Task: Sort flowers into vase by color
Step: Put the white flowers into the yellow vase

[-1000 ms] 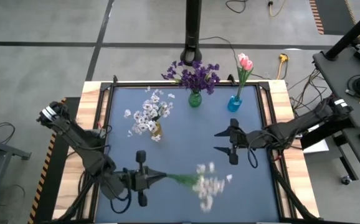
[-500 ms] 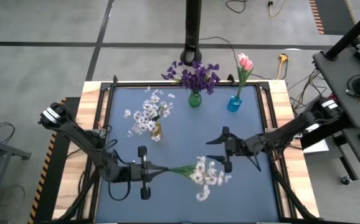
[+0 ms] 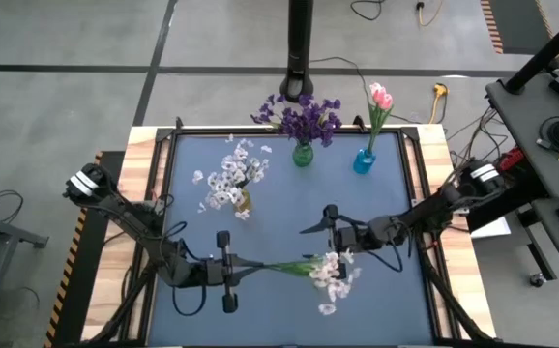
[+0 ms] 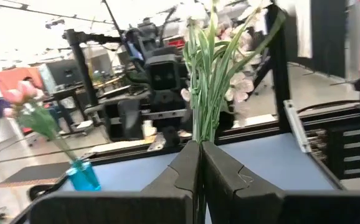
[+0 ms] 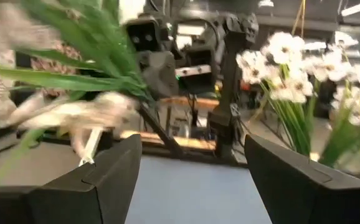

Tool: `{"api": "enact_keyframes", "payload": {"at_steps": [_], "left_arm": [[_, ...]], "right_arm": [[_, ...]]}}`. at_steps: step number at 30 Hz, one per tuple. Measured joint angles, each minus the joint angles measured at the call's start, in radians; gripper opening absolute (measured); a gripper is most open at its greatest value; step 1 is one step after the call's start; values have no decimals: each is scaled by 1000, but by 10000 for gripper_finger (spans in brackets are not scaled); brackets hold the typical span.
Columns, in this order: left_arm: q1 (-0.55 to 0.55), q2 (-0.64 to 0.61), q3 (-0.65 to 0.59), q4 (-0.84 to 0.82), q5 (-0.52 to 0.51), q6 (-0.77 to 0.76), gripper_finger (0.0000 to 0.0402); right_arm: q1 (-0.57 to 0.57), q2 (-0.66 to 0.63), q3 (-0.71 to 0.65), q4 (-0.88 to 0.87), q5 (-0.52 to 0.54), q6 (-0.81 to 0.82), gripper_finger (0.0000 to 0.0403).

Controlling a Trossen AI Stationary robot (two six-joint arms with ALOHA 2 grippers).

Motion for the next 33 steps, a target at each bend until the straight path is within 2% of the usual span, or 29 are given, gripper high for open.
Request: {"api": "enact_keyframes", "payload": {"at_steps": [6, 12, 21, 24, 27, 33], "left_arm": [[6, 0, 2, 1, -54, 0, 0], [13, 13, 2, 6, -54, -5, 0], [17, 34, 1, 8, -60, -20, 0], [28, 43, 1, 11, -75, -22, 0], [53, 63, 1, 52, -129, -40, 0], [82, 117, 6, 140, -107, 3, 0]], "right_arm": [[0, 143, 21, 185, -18, -8, 276], [0, 228, 118, 209, -18, -54, 267], [-2, 242, 190, 202, -18, -119, 258], [-2, 244, 200, 201, -51, -123, 258], [-2, 249, 220, 200, -70, -112, 257], [-2, 249, 225, 197, -63, -123, 245]]}}
